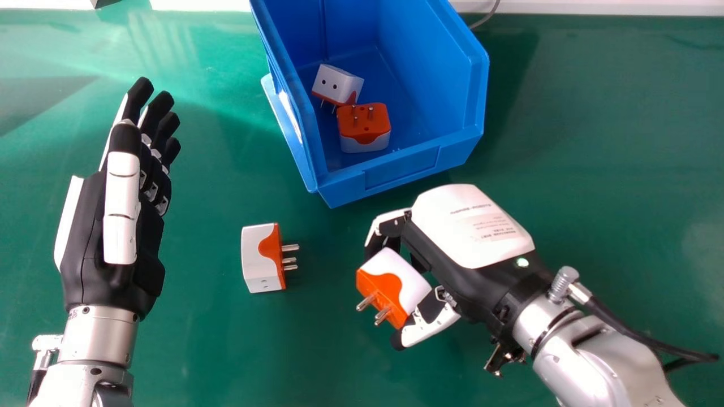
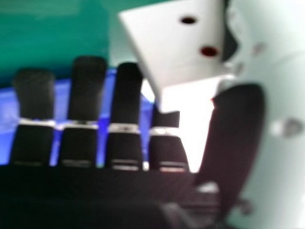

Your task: Pick all objects and put in blue box

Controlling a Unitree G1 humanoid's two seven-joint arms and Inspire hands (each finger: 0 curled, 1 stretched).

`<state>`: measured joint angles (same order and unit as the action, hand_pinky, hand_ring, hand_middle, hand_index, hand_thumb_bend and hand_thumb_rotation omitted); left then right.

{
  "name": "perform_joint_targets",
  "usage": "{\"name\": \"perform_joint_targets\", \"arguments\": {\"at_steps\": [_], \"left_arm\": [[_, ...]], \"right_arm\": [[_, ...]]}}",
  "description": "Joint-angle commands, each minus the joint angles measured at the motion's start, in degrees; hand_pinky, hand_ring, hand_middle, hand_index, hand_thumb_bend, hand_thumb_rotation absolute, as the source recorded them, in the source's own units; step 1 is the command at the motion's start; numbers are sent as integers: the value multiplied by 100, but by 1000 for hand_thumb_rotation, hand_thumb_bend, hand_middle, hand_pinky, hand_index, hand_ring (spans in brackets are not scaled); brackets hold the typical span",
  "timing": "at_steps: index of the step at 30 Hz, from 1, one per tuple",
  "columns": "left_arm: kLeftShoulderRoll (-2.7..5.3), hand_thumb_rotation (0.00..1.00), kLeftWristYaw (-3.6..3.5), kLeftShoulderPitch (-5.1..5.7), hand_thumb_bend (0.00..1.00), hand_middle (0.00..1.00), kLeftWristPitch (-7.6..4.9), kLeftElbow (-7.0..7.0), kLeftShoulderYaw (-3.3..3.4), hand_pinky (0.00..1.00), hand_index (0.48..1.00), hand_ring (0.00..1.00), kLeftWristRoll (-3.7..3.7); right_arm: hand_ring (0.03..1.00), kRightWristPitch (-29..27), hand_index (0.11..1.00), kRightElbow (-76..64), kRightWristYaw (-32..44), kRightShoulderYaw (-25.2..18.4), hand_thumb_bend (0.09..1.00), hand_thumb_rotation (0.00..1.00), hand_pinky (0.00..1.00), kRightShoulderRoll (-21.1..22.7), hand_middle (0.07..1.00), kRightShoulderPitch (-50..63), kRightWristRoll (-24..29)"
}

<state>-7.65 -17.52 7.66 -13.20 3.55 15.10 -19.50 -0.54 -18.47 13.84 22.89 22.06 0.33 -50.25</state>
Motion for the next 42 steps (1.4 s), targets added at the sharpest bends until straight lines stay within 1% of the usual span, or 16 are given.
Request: {"name": "perform_joint_targets", "arguments": {"at_steps": [1, 4, 6, 9, 10, 12, 16, 19, 22, 25, 28, 31, 34, 37, 40, 42], "left_arm": [[5, 891, -36, 20, 693, 959, -153, 62, 60, 998, 958, 973, -78], [1, 887, -56, 34, 692, 959, -189, 15, 79, 999, 958, 974, -116], [3, 883, -30, 63, 691, 959, -190, 26, 82, 999, 958, 974, -102], [5, 880, 51, 127, 692, 958, -180, 90, 69, 1000, 957, 974, -18], [3, 878, 69, 147, 692, 956, -191, 108, 60, 997, 955, 971, 15], [2, 876, 79, 180, 693, 952, -214, 115, 48, 989, 951, 966, 38], [30, 874, 94, 229, 696, 951, -170, 177, 38, 988, 950, 965, -26], [38, 864, 145, 253, 700, 950, -179, 216, 11, 989, 947, 963, 36], [56, 860, 181, 254, 703, 949, -235, 190, -21, 988, 945, 962, 105], [96, 858, 184, 271, 704, 949, -247, 185, -37, 989, 945, 962, 87], [108, 857, 166, 294, 705, 949, -262, 178, -25, 988, 944, 961, 62], [94, 854, 167, 306, 706, 949, -281, 173, -14, 989, 943, 961, 105], [58, 851, 144, 260, 706, 950, -267, 139, -13, 989, 943, 962, 120], [62, 852, 70, 184, 709, 950, -298, 46, -10, 987, 943, 961, 52], [77, 851, 64, 127, 711, 952, -242, 46, -10, 988, 944, 962, 0], [53, 846, 64, 87, 711, 951, -225, 30, -26, 986, 942, 960, 31]], "right_arm": [[414, -124, 538, -403, -67, -121, 487, 0, 279, 43, 519, 40, 48], [414, -104, 535, -725, 66, -188, 488, 0, 284, 71, 515, 138, 74], [413, -104, 532, -915, 136, -242, 489, 0, 291, 82, 506, 200, 151], [413, -25, 530, -1243, 288, -330, 490, 0, 299, 39, 498, 296, 224], [417, -29, 527, -1324, 298, -362, 491, 0, 310, 26, 494, 320, 235], [420, -116, 523, -1424, 282, -442, 493, 0, 323, 32, 494, 319, 312], [422, -200, 521, -1564, 326, -600, 493, 0, 331, 61, 493, 212, 458], [426, -221, 518, -1632, 281, -716, 495, 0, 342, 13, 488, 116, 468], [428, -242, 517, -1660, 220, -825, 495, 0, 347, -25, 487, 39, 485], [430, -263, 516, -1697, 212, -949, 496, 0, 353, -21, 488, -96, 491], [433, -189, 515, -1729, 269, -1024, 496, 0, 358, -57, 492, -283, 456], [431, -140, 516, -1695, 286, -1071, 496, 0, 356, -100, 489, -561, 391], [427, -60, 516, -1612, 281, -1088, 496, 0, 352, -142, 484, -863, 206], [418, 15, 520, -1463, 293, -1091, 493, 0, 336, -181, 479, -1216, 61], [411, 130, 529, -1258, 332, -1095, 491, 0, 321, -282, 477, -1537, 176], [403, 86, 531, -1001, 310, -1068, 489, 0, 308, -214, 474, -1835, 88]]}}
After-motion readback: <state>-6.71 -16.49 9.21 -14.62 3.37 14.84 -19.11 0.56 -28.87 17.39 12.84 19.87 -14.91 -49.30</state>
